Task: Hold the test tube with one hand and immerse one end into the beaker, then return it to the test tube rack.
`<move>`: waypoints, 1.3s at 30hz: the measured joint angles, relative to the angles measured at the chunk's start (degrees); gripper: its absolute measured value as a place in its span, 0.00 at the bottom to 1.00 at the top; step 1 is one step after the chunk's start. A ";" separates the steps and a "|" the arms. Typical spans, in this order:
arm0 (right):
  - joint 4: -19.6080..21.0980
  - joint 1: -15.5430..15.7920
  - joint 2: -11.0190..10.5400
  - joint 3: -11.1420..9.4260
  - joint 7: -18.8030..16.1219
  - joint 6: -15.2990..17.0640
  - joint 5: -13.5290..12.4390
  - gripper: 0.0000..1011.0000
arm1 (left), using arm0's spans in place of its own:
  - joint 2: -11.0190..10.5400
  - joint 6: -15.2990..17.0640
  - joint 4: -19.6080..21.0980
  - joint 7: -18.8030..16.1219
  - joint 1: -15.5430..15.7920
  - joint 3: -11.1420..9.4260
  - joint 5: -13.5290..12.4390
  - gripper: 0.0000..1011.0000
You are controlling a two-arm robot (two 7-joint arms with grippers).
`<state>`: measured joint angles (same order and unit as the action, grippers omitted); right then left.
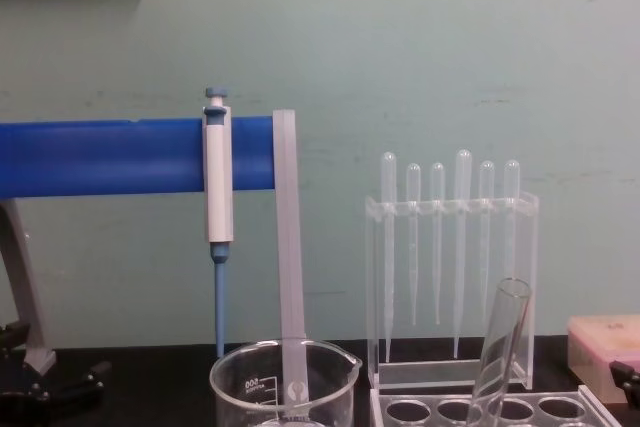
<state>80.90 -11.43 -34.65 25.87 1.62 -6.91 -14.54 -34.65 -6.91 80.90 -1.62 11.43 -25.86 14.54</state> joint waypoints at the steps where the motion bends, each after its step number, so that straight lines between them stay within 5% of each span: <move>1: 0.00 0.00 0.00 0.00 0.00 0.00 0.00 0.99 | 0.00 0.00 0.00 0.00 0.00 0.00 0.00 0.99; 39: -0.25 -1.00 0.17 -0.07 -0.53 -0.21 0.58 0.99 | 0.00 0.00 0.00 0.00 0.00 0.00 0.00 0.99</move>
<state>80.65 -12.44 -34.48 25.80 1.09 -7.12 -13.96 -34.64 -6.91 80.90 -1.62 11.43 -25.86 14.55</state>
